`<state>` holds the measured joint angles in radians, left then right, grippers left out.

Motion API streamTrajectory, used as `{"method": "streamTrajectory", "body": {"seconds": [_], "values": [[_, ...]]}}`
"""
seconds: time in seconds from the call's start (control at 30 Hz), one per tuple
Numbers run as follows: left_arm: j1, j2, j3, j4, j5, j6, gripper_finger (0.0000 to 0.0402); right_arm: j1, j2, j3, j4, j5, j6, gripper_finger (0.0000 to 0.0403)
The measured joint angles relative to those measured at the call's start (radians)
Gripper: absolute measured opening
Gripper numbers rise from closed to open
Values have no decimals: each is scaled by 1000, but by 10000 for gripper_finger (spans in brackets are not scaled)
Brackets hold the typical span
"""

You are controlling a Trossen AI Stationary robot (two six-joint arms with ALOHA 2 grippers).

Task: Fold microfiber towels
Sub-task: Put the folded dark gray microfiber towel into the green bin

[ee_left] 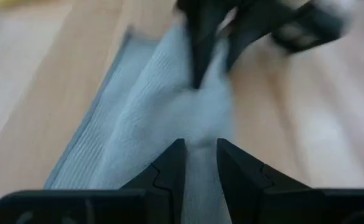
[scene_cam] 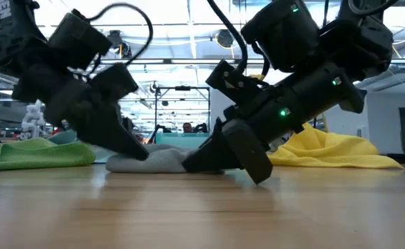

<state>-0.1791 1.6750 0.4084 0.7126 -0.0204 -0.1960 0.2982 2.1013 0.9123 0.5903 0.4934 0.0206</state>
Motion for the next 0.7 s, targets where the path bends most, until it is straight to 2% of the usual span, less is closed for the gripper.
{"method": "streamTrajectory", "body": {"seconds": [0.13, 0.2, 0.3, 0.43, 0.53, 0.63, 0.7], "values": [[-28, -158, 2, -112, -16, 56, 93, -23, -10, 0, -3, -25, 90, 22], [-61, -228, 1, -165, -67, 82, 99, -36, -17, 0, -4, -27, 151, 29], [-142, -284, 3, -151, -181, 146, 127, -62, -32, -2, -4, -70, 237, 26], [-252, -254, 7, -116, -400, 269, 193, -99, -47, -3, 19, -174, 319, 12], [-277, -182, 18, -124, -550, 296, 248, -120, -60, -3, 24, -218, 363, 12], [-266, -77, 65, -112, -558, 300, 286, -137, -75, -4, 18, -250, 411, 18], [-252, 1, 103, -117, -560, 309, 296, -148, -77, -5, 25, -264, 432, 20]]}}
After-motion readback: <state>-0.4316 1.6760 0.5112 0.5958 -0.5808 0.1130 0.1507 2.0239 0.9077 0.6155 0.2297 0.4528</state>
